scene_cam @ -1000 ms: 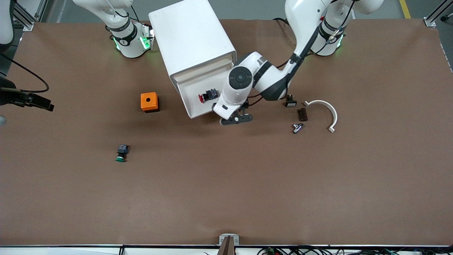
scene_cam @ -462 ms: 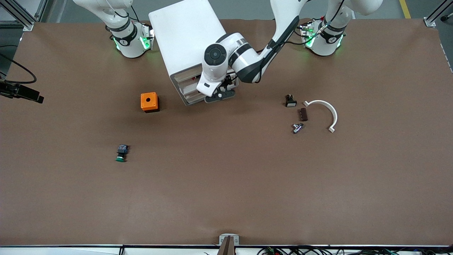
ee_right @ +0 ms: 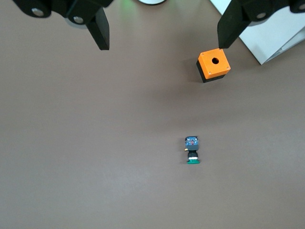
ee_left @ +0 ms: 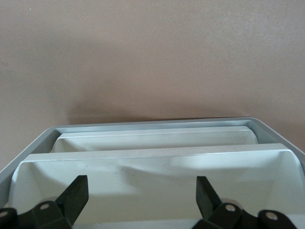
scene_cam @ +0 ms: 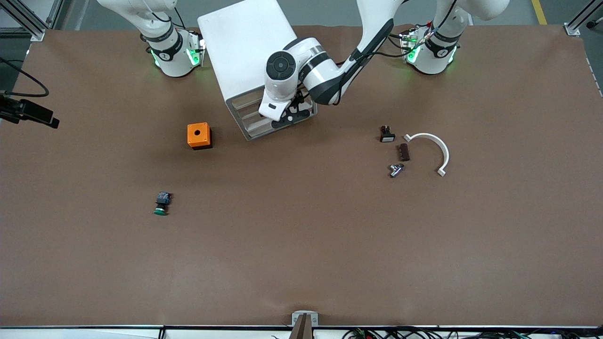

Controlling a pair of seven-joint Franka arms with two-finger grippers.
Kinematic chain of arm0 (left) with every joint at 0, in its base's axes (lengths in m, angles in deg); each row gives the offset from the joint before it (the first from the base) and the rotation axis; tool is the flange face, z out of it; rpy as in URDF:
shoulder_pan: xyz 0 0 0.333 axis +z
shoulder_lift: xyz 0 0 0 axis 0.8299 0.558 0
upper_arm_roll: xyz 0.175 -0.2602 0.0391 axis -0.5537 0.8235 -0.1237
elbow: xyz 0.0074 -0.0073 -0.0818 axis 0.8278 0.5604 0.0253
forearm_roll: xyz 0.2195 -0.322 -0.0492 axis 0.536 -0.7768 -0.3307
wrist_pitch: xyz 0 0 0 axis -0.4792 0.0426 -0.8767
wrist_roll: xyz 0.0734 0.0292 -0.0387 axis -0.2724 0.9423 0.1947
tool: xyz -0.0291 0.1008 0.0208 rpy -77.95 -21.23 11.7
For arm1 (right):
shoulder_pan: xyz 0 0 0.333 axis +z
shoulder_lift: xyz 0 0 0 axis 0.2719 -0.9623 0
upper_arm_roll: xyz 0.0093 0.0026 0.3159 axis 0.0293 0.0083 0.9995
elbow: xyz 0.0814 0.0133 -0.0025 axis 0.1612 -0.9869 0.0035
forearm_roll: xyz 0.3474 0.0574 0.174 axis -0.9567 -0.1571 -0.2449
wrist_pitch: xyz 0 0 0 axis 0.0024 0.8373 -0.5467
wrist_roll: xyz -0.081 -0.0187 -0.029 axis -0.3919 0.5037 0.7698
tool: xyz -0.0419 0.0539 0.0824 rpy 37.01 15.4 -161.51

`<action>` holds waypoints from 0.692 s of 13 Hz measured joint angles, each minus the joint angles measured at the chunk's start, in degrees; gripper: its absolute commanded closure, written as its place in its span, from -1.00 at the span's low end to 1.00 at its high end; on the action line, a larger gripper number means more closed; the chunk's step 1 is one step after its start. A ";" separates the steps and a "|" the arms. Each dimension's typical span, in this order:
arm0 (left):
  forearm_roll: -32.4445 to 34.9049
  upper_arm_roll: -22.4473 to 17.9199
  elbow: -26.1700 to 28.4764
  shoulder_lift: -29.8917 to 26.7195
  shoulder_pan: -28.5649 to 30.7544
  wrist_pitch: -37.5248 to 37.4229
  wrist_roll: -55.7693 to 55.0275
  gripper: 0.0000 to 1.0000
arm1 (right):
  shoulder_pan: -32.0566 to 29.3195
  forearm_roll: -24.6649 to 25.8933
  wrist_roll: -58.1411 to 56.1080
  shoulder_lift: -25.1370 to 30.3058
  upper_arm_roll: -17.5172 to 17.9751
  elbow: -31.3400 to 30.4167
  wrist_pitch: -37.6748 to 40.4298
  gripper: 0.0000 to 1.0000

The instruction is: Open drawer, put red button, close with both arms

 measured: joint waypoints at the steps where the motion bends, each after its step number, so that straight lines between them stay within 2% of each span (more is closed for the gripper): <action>1: -0.11 0.23 0.00 0.01 0.59 -0.03 -0.02 -1.00 | 0.00 -0.01 -0.60 0.99 0.01 -1.56 -1.14 -1.00; 5: 0.99 0.34 -1.44 -0.22 8.98 -1.07 2.44 -1.00 | 0.00 -0.06 -1.11 4.82 0.45 -6.48 -5.20 -1.00; 9: 10.86 0.53 -2.82 -2.05 17.00 -4.85 5.51 -1.00 | 0.05 -0.07 -1.61 5.90 0.76 -7.46 -6.34 -1.00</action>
